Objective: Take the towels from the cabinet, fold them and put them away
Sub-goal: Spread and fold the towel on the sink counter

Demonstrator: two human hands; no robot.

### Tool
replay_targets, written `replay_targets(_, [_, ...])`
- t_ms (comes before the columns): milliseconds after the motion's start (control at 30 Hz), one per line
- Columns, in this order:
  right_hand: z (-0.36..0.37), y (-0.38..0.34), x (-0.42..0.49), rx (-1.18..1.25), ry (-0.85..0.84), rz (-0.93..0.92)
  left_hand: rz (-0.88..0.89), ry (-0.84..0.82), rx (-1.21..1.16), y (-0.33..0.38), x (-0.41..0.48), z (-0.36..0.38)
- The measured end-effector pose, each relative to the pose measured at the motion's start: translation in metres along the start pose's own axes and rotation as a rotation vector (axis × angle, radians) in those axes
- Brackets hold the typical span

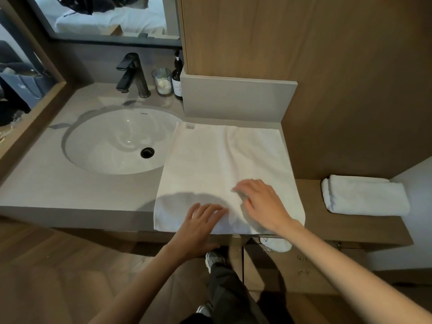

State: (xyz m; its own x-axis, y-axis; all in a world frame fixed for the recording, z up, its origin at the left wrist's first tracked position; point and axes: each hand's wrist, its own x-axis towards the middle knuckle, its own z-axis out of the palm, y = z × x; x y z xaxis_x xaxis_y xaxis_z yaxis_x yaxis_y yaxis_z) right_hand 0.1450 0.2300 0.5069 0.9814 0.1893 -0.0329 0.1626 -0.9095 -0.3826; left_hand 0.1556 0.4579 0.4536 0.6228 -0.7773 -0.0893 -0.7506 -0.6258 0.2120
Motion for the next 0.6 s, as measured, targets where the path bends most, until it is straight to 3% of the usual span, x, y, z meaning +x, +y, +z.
replay_targets(233, [0.055,0.017,-0.066,-0.326,-0.135,0.019,-0.065,-0.028,0.297,-0.014,-0.009,0.008])
replay_targets(467, [0.058,0.023,-0.062,-0.511,-0.189,0.114,-0.051,-0.024,0.368,-0.021,-0.011,0.008])
replay_targets(600, [0.062,0.027,-0.059,-0.529,-0.158,0.163,-0.088,-0.007,0.272,-0.027,-0.017,0.000])
